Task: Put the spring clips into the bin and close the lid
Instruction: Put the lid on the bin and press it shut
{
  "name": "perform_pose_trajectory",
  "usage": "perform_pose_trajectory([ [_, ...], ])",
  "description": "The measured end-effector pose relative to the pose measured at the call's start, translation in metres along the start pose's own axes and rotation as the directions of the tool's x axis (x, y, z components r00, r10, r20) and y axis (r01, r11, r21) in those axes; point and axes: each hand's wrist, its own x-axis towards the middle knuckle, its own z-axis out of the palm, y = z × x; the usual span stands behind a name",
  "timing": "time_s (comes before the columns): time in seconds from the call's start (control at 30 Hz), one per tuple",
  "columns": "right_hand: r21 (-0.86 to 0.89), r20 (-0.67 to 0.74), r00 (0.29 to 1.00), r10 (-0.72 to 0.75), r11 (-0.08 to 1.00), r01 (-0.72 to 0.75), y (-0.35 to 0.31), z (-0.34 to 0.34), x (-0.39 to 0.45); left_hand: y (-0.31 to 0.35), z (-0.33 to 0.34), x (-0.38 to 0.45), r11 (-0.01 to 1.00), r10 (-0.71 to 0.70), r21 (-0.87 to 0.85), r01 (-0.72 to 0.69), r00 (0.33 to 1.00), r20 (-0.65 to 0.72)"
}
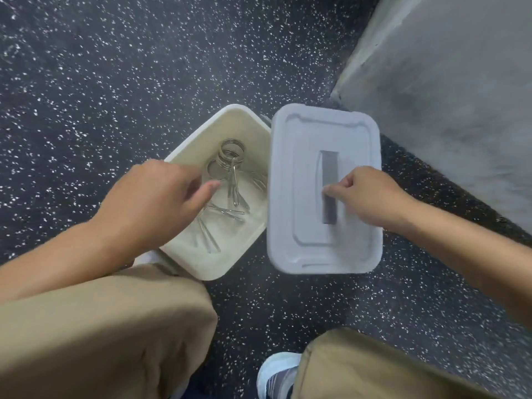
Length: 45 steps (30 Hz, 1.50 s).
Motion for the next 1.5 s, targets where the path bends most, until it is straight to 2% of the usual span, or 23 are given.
perform_pose_trajectory([
  [0.1,0.112,0.044,0.998,-0.045,0.993,0.039,-0.028,0.023,-0.004,-0.017,-0.01,0.0,0.999,-0.045,-0.008,0.044,0.995,-0.09],
  [0.23,0.326,0.106,0.994,-0.022,0.945,-0.013,-0.065,0.043,-0.001,-0.038,-0.018,0.001,0.993,-0.12,-0.014,0.119,0.98,-0.16],
  [0.5,0.637,0.182,0.983,-0.008,0.763,-0.112,-0.109,0.057,-0.008,-0.052,-0.017,-0.001,0.977,-0.212,-0.005,0.213,0.974,-0.08],
  [0.63,0.711,0.246,0.969,0.034,0.673,-0.204,-0.122,0.074,-0.012,-0.064,-0.012,-0.007,0.984,-0.158,0.076,0.16,0.987,-0.032],
  [0.77,0.783,0.287,0.956,0.063,0.559,-0.272,-0.134,0.094,-0.019,-0.074,-0.006,-0.013,0.988,-0.132,0.084,0.13,0.991,0.022],
  [0.87,0.806,0.261,0.964,0.051,0.539,-0.247,-0.141,0.102,-0.022,-0.083,-0.001,-0.019,0.987,-0.132,0.098,0.127,0.99,0.043],
  [0.93,0.81,0.184,0.983,0.017,0.564,-0.161,-0.142,0.104,-0.02,-0.087,0.002,-0.023,0.987,-0.118,0.111,0.113,0.992,0.043],
  [1.0,0.758,0.007,0.999,-0.032,0.653,0.016,-0.137,0.099,-0.013,-0.089,0.004,-0.026,0.992,-0.074,0.102,0.073,0.997,0.006],
  [1.07,0.612,-0.184,0.98,-0.081,0.77,0.179,-0.128,0.086,-0.001,-0.091,0.007,-0.03,0.996,0.01,0.089,-0.007,1.0,-0.028],
  [1.13,0.44,-0.335,0.933,-0.133,0.854,0.279,-0.115,0.071,0.015,-0.094,0.012,-0.034,0.988,0.107,0.114,-0.107,0.994,0.001],
  [1.23,0.169,-0.487,0.844,-0.225,0.923,0.344,-0.097,0.056,0.049,-0.097,0.019,-0.038,0.967,0.218,0.12,-0.227,0.973,0.08],
  [1.33,-0.074,-0.531,0.789,-0.308,0.945,0.32,-0.089,0.048,0.081,-0.098,0.028,-0.039,0.936,0.31,0.116,-0.332,0.935,0.175],
  [1.4,-0.169,-0.469,0.809,-0.354,0.935,0.31,-0.088,0.047,0.094,-0.099,0.036,-0.041,0.909,0.368,0.125,-0.399,0.905,0.214],
  [1.5,-0.242,-0.344,0.855,-0.388,0.917,0.319,-0.084,0.05,0.103,-0.103,0.041,-0.043,0.882,0.42,0.145,-0.449,0.887,0.193],
])
